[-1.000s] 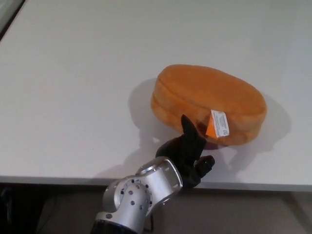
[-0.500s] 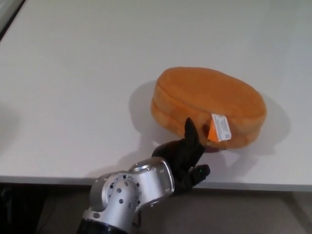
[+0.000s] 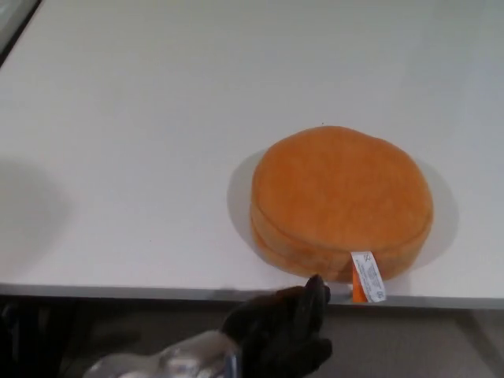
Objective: A soft plate is kept in the center of the table close to the robot and the robot uses its left hand to pick up the plate, turns it upside down and places it back on the table
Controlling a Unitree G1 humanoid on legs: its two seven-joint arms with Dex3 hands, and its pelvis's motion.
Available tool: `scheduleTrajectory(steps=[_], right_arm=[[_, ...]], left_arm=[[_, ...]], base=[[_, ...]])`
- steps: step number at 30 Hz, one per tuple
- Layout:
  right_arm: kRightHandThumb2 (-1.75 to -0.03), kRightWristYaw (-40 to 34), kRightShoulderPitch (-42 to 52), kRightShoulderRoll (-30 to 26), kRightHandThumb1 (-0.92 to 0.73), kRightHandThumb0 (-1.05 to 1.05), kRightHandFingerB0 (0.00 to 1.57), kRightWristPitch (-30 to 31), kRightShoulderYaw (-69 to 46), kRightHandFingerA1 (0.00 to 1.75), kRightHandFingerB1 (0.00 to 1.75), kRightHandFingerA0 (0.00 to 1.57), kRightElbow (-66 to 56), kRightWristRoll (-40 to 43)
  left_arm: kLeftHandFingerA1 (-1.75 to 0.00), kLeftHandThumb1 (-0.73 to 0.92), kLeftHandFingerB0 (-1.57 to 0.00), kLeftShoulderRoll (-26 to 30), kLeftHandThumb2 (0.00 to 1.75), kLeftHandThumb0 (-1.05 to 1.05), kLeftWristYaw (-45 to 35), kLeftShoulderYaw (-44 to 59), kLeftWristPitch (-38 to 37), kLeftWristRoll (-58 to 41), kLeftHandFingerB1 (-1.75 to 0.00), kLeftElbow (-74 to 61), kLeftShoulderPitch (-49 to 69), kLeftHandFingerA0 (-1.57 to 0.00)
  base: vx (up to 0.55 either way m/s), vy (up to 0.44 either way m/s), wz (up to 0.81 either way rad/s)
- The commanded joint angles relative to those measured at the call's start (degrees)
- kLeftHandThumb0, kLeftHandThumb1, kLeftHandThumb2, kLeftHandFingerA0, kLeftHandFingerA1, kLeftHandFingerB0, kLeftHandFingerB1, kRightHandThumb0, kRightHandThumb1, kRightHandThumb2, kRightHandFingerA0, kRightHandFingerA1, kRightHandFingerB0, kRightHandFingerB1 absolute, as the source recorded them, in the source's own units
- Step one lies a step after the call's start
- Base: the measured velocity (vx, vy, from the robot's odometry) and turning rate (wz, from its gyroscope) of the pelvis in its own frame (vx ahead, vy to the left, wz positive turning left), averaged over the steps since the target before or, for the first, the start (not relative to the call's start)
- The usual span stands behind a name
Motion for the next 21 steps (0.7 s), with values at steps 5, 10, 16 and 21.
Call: scheduleTrajectory(steps=[5, 10, 16, 21], right_arm=[[-1.01, 0.61, 0.40, -1.15, -0.66, -0.81, 0.29, 2.67, -0.94, 0.56, 0.48, 0.49, -1.77, 2.04], [-0.64, 0.72, 0.40, -1.03, -0.77, -0.77, 0.36, 2.73, -0.97, 0.46, 0.34, 0.55, -1.83, 2.09], [-0.64, 1.09, 0.01, -0.64, -0.78, -0.74, 0.34, 2.29, -1.05, 0.46, 0.33, 0.54, -1.38, 2.74], [-0.64, 0.62, 0.35, -0.62, -0.78, -0.73, 0.33, 2.23, -1.24, 0.46, 0.33, 0.54, -1.49, 2.51]], left_arm=[[-0.13, 0.82, 0.00, 18.80, 1.27, -1.05, -11.52, -3.13, -7.65, 8.95, 0.00, -23.70, 14.76, 0.00], [-0.09, 0.83, -0.01, 26.91, 1.26, -1.03, -14.75, -9.67, -25.74, 25.37, -0.01, -23.96, 24.60, 0.00], [-0.23, 0.79, -0.11, 32.56, 1.24, -0.98, -15.76, -12.87, -52.46, 42.30, -0.11, -14.42, 34.04, -0.05], [-0.44, 0.68, -0.07, 30.96, 1.10, -0.95, -14.24, -11.03, -67.77, 46.04, -0.23, -5.47, 39.93, -0.06]], base=[[0.00, 0.000, 0.00], [0.00, 0.000, 0.00], [0.00, 0.000, 0.00], [0.00, 0.000, 0.00]])
